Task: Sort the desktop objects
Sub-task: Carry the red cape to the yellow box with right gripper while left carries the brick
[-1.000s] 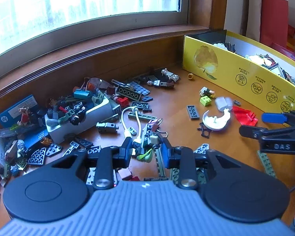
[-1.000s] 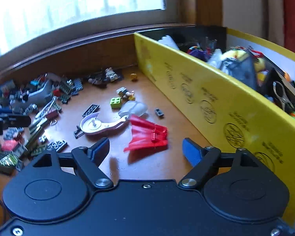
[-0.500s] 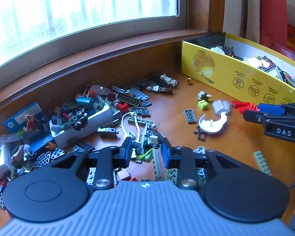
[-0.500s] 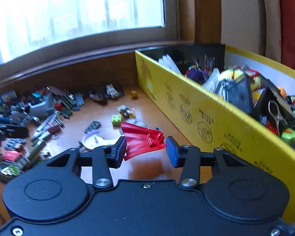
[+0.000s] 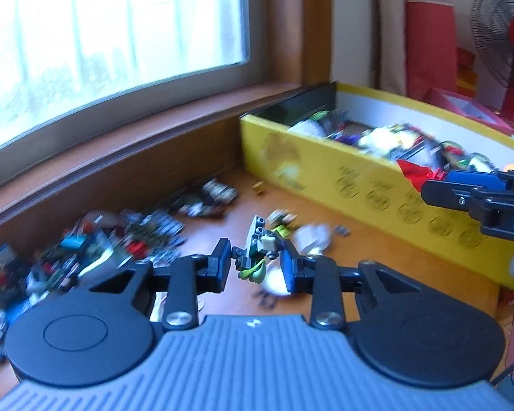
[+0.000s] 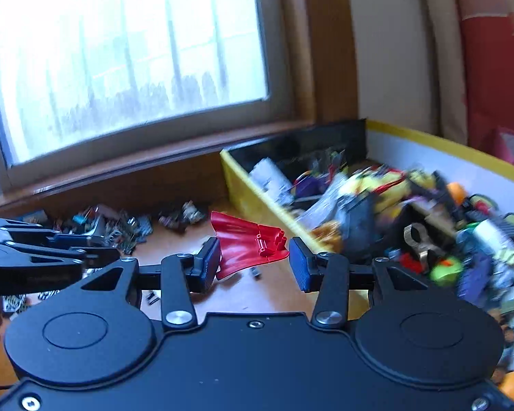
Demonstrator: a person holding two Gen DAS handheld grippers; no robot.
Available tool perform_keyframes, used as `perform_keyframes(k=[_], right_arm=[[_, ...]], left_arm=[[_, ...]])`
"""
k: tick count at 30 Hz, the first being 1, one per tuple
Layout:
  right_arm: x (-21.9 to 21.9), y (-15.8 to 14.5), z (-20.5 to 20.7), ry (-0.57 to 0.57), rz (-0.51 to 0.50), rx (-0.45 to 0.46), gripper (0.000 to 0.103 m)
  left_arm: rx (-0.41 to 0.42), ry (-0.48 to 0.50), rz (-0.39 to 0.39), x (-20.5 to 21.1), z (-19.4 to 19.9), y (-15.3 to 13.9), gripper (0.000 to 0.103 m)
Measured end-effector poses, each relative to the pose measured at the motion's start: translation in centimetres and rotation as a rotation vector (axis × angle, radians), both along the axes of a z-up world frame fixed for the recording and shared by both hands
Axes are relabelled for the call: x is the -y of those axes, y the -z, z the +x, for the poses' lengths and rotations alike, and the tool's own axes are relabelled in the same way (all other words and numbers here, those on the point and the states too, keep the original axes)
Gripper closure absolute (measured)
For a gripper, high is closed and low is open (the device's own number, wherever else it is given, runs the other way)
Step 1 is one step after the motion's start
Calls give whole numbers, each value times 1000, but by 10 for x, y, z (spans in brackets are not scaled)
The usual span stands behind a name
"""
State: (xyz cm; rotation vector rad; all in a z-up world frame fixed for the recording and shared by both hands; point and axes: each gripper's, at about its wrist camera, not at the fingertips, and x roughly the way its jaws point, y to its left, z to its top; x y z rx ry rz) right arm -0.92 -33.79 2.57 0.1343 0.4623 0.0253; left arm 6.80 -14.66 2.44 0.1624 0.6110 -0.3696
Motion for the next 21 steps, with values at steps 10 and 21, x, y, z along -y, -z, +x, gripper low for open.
perform_keyframes(k=[10,21], right_arm=[[56,-15,-23,137,-13,32,60],[117,-11,-48,282,-20,7,60]], left_arm=[[104,159,-12,79,12,-27,68],[161,281,5,166,32,-29,64]])
